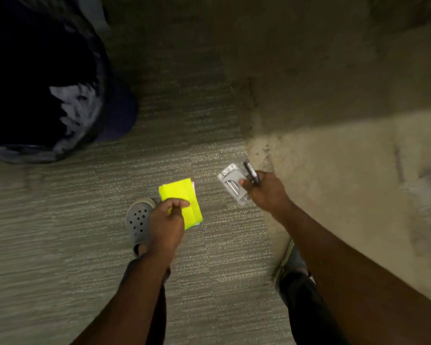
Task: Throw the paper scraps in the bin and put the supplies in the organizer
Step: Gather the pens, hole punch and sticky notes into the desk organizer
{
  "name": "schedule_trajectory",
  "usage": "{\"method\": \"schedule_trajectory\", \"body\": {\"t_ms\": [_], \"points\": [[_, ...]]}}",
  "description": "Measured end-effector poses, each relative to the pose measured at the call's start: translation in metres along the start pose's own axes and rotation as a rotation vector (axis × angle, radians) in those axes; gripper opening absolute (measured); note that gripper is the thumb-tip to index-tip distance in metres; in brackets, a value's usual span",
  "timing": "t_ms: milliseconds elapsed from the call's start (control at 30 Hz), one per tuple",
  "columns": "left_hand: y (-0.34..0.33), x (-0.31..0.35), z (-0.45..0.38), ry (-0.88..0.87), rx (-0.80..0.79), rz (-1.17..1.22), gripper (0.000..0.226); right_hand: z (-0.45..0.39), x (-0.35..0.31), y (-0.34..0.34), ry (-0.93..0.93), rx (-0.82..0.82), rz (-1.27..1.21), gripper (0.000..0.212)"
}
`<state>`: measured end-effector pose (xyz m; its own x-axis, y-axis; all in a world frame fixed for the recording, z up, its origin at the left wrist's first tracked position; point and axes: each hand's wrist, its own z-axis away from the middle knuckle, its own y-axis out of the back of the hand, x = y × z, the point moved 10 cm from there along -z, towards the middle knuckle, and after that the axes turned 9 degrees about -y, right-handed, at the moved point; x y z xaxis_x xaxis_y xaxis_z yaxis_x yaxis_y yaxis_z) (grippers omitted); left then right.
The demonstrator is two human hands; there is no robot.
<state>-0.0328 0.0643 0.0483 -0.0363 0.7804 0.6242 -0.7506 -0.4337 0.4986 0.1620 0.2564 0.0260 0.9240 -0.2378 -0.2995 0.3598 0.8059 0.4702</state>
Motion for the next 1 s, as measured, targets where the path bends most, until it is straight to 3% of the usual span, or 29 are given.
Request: {"method": "schedule_trajectory", "body": {"t_ms": [67,100,267,400,500,700,867,1000], "points": [[0.036,0.032,0.023,0.007,-0.009,0.026,0.040,0.057,-0.023,0.014,-0.042,-0.041,-0.191,0.014],[0.055,0.050,0.037,0.002,-0.028,0.044,0.037,0.087,-0.041,0.023,-0.038,-0.054,-0.237,0.020],[0.154,0.142,0.107,-0.019,-0.075,0.166,0.025,0.241,-0.141,0.067,0.076,-0.089,-0.208,0.035],[0.228,0.210,0.158,0.027,-0.092,0.351,0.025,0.343,-0.215,0.116,0.153,-0.051,-0.251,0.032],[0.267,0.265,0.182,-0.032,-0.213,0.381,0.028,0.403,-0.267,0.144,0.187,-0.046,-0.361,0.031],[0.345,0.353,0.199,-0.142,-0.289,0.485,0.030,0.475,-0.344,0.165,0.189,-0.026,-0.551,0.020],[0.386,0.402,0.199,-0.204,-0.382,0.623,0.034,0.513,-0.404,0.175,0.271,-0.030,-0.551,0.025],[0.407,0.432,0.192,-0.189,-0.449,0.715,0.052,0.528,-0.445,0.186,0.328,-0.118,-0.490,0.025]]}}
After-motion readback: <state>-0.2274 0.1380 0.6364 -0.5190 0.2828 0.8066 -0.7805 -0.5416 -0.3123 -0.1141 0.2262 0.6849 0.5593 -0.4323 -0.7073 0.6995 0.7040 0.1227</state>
